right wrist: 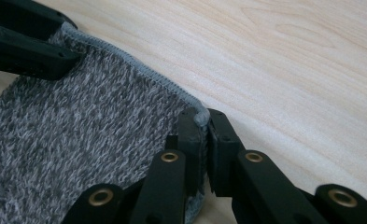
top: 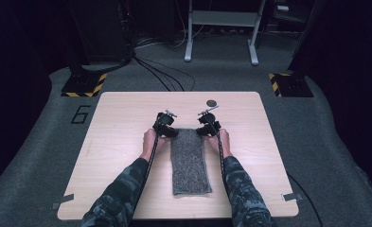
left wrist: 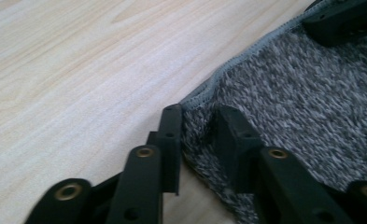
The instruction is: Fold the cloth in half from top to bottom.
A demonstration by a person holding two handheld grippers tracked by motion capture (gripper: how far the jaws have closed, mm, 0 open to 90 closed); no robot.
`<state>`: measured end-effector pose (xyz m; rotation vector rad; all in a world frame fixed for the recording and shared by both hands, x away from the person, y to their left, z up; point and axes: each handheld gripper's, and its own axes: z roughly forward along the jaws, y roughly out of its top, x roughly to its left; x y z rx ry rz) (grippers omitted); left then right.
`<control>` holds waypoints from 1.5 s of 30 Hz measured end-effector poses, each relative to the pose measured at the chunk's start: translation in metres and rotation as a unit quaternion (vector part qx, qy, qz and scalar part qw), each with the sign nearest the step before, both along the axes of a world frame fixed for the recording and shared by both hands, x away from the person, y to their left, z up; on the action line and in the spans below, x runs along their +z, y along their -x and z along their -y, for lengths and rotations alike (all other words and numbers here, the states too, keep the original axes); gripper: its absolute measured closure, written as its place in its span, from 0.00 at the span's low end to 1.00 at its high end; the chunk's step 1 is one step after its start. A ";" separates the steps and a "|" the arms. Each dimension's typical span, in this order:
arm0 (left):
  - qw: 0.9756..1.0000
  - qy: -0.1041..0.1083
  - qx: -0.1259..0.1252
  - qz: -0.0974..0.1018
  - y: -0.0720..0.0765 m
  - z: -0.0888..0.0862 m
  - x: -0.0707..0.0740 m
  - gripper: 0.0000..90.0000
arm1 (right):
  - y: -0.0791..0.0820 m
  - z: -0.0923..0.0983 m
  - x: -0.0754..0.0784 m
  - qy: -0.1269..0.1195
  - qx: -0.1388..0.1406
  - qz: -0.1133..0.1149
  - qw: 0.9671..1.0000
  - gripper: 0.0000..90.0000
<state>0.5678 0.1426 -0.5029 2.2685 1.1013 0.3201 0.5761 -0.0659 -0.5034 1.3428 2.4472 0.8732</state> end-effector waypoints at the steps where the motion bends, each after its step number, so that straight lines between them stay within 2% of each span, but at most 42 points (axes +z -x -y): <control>1: 1.000 -0.001 -0.004 -0.002 0.000 0.000 0.000 0.84 | 0.001 0.000 0.000 0.000 -0.003 0.002 1.000 0.96; 5: 1.000 0.008 -0.005 -0.009 0.001 0.000 0.000 0.94 | 0.006 -0.001 -0.001 0.000 -0.008 0.011 1.000 0.97; 6: 1.000 0.002 -0.007 -0.005 0.001 0.000 0.001 0.94 | 0.007 0.000 -0.001 -0.005 -0.012 0.010 1.000 0.97; 12: 1.000 0.018 0.001 0.008 0.005 0.000 0.008 0.95 | 0.014 0.003 0.002 -0.006 -0.012 0.024 1.000 0.97; 21: 0.999 0.029 -0.006 0.038 0.010 -0.006 0.029 0.95 | 0.024 0.006 0.029 -0.025 -0.011 0.068 0.997 0.98; 26: 0.998 0.033 -0.009 0.052 0.012 -0.007 0.039 0.95 | 0.028 0.006 0.038 -0.019 -0.009 0.087 0.996 0.98; 29: 0.998 0.036 -0.010 0.056 0.013 -0.008 0.041 0.95 | 0.029 0.007 0.041 -0.023 -0.009 0.087 0.996 0.98; 37: 0.997 0.042 -0.008 0.065 0.013 -0.009 0.050 0.95 | 0.028 0.007 0.053 -0.026 -0.007 0.104 0.994 0.98; 45: 0.996 0.046 -0.007 0.082 0.013 -0.011 0.060 0.95 | 0.029 0.007 0.064 -0.028 -0.005 0.115 0.993 0.98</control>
